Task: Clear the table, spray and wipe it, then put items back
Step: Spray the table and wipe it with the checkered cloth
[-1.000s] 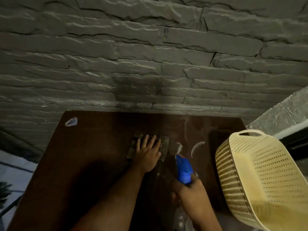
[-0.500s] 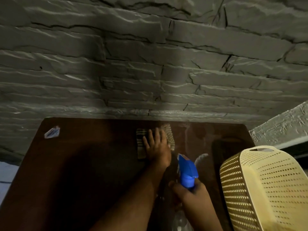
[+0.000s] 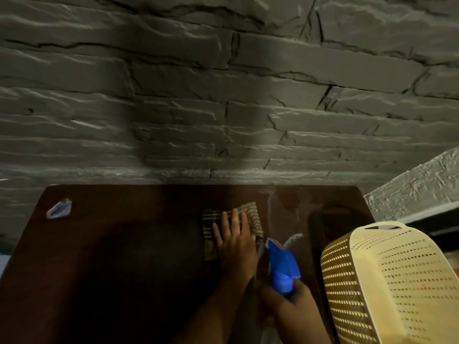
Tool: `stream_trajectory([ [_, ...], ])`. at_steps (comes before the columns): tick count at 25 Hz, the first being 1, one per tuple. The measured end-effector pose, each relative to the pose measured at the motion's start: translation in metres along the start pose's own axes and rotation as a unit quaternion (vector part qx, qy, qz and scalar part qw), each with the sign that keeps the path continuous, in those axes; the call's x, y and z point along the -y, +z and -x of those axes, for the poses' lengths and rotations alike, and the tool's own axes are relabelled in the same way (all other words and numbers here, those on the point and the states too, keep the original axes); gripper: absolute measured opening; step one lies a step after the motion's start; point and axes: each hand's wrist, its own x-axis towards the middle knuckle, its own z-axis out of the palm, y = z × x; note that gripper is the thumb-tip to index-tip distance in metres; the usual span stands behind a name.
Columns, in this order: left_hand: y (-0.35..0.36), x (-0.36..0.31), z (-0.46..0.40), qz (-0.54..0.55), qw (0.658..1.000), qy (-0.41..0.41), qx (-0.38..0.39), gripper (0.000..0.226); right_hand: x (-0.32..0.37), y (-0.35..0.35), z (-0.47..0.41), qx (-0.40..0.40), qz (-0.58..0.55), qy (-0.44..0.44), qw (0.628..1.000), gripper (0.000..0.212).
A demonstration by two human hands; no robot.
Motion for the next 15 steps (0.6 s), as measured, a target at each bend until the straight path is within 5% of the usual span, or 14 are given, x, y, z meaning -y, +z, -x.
stream_trajectory([
  [4, -0.009, 0.043, -0.057, -0.034, 0.982, 0.179, 0.048, 0.058, -0.001, -0.002, 0.004, -0.001, 0.015, -0.014, 1.0, 0.02],
  [9, 0.001, 0.01, 0.009, 0.064, 0.997, -0.031, 0.009, 0.063, 0.001, 0.002, 0.025, 0.005, 0.007, -0.022, 1.0, 0.015],
  [11, 0.001, 0.029, 0.059, 0.045, 0.991, 0.093, 0.083, 0.057, 0.002, 0.004, 0.032, 0.009, -0.003, -0.021, 1.0, 0.014],
  [13, -0.003, 0.066, 0.033, -0.035, 0.956, 0.286, 0.062, 0.057, 0.001, 0.003, 0.041, 0.007, 0.004, -0.032, 0.999, 0.016],
  [15, -0.024, 0.08, -0.011, -0.079, 0.971, 0.208, 0.086, 0.06, 0.001, 0.003, 0.052, 0.018, 0.01, -0.039, 0.999, 0.015],
])
